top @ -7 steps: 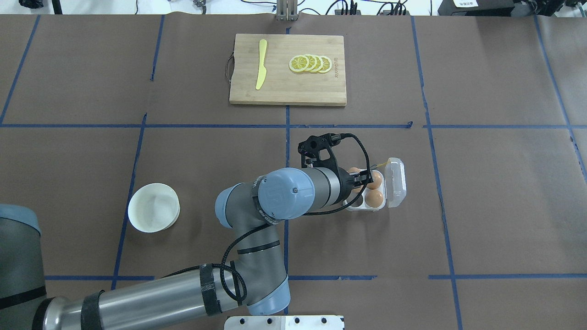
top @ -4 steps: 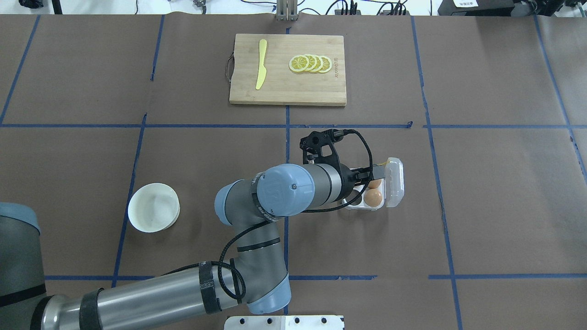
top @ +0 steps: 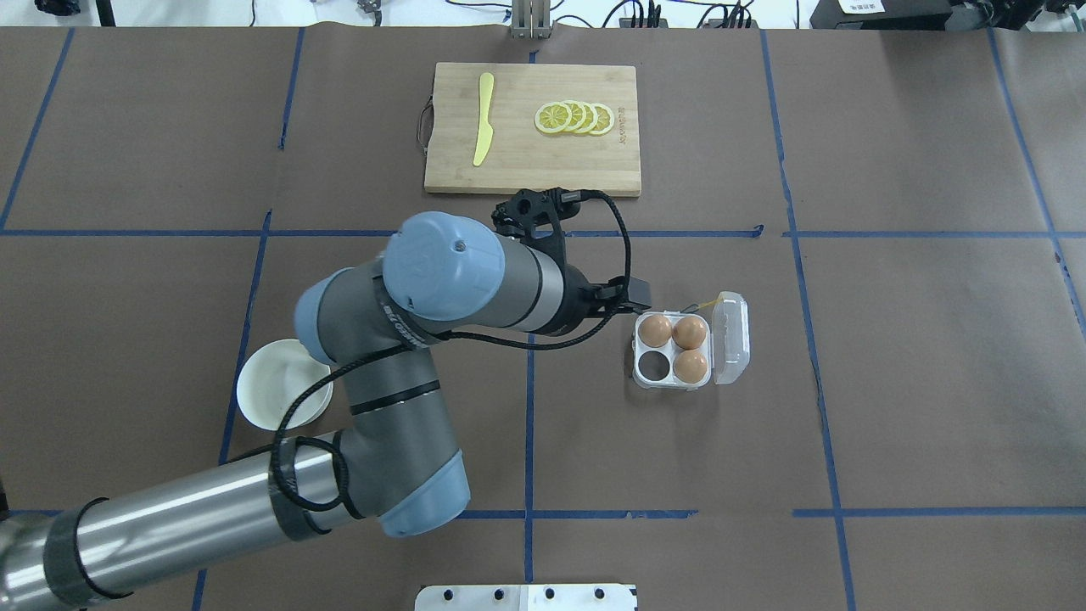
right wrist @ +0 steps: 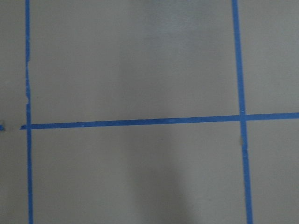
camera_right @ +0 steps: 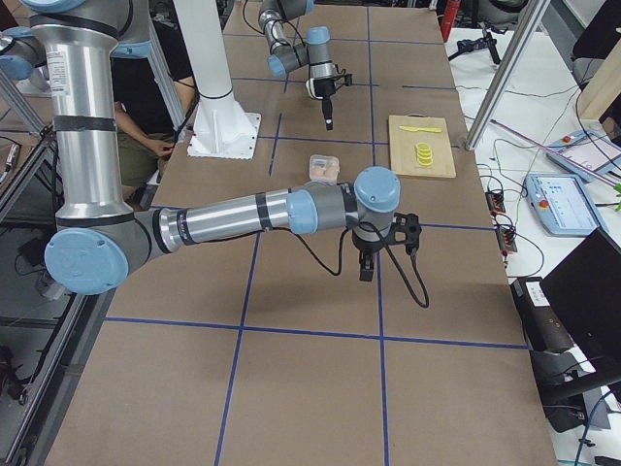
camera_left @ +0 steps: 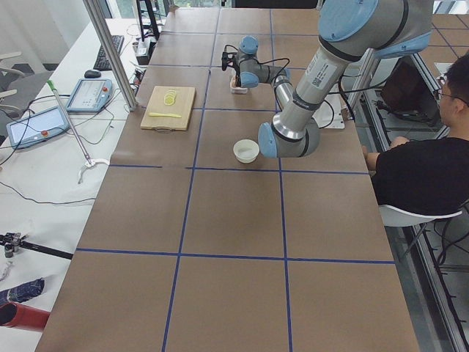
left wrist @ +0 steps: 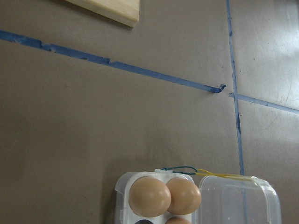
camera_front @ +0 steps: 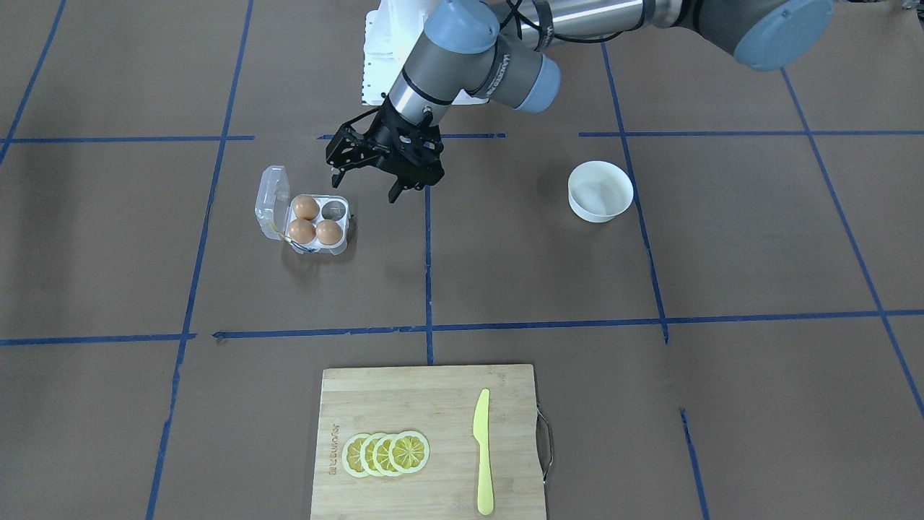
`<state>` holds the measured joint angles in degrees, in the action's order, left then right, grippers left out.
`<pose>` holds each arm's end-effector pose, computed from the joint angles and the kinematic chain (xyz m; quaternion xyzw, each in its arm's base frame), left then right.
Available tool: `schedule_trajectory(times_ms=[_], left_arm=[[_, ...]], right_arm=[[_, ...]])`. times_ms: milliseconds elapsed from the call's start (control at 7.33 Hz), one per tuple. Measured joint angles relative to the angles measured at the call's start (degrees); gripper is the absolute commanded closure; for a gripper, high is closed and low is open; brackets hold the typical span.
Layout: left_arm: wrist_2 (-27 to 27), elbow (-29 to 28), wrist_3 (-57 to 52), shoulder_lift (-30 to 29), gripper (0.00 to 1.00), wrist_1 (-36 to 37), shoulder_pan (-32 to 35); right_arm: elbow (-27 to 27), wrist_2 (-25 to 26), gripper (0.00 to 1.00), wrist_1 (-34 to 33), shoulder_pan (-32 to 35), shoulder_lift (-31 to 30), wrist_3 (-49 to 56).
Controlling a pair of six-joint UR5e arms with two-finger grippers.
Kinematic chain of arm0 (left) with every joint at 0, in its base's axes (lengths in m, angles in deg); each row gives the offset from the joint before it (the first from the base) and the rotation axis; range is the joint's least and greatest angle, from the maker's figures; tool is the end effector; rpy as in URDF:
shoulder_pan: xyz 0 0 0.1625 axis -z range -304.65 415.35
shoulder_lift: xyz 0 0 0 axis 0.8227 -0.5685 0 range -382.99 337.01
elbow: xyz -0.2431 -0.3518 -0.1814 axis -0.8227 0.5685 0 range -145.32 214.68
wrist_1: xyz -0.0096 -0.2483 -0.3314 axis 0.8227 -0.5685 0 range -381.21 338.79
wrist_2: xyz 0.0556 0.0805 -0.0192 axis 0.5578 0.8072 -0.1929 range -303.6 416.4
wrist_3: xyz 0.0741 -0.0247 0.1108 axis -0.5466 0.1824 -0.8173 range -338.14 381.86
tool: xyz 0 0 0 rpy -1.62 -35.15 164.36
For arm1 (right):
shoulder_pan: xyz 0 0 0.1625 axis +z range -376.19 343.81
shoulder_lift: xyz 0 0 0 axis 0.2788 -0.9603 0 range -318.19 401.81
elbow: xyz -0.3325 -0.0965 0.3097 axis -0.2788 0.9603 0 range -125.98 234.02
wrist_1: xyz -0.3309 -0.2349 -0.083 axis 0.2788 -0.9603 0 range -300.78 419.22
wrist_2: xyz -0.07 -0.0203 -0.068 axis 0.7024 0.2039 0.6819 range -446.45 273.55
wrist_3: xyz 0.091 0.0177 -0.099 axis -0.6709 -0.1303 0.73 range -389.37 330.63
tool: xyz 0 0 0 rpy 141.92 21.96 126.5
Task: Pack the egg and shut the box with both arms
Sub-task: 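Raise the left gripper away while the right gripper approaches the carton lid, then push the open carton lid down over the eggs with the right gripper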
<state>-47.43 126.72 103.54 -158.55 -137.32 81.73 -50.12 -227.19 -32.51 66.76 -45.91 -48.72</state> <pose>0.6276 -0.4237 0.1393 0.0856 0.5971 -0.0533 0.7958 -0.0349 -0.5124 0.5735 0.0155 -0.4401 0.0415 0.8969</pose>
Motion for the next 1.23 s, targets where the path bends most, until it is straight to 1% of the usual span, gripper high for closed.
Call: schedule_trajectory(times_ms=[136,273,409,545,682,818,955,1227], left_arm=[[-1.8,5.8,-2.0,1.8,0.0,7.8,2.1],[-3.0,10.4,-3.7,2.7,0.0,15.1,4.5],[-4.2,13.5,-5.5,2.9,0.0,21.2,7.6],[-5.8,15.2,-8.0,3.0,0.0,25.4,11.2],[-7.7,15.9,-11.4,3.4,0.0,28.2,15.2],[-9.2,16.4,-15.8,4.7,0.0,29.6,19.0],[-10.0,17.0,-20.5,6.7,0.0,30.2,21.6],[-10.4,17.9,-26.7,9.4,0.0,30.4,24.3]], right_arm=[[-2.7,0.1,0.57,2.1,-4.0,-0.1,-7.2],[-3.9,0.7,0.83,7.3,-8.6,-0.3,-15.1],[-4.3,2.2,1.0,14.4,-13.9,-0.8,-23.8],[-4.4,3.7,1.0,21.7,-18.7,-1.8,-31.5],[-4.5,4.8,1.0,28.5,-22.9,-3.5,-37.0],[-4.7,5.8,1.0,33.1,-26.7,-4.2,-41.0],[-4.8,7.7,1.0,35.1,-30.8,-3.3,-44.2],[-3.6,14.9,1.0,35.7,-39.9,2.8,-50.8]])
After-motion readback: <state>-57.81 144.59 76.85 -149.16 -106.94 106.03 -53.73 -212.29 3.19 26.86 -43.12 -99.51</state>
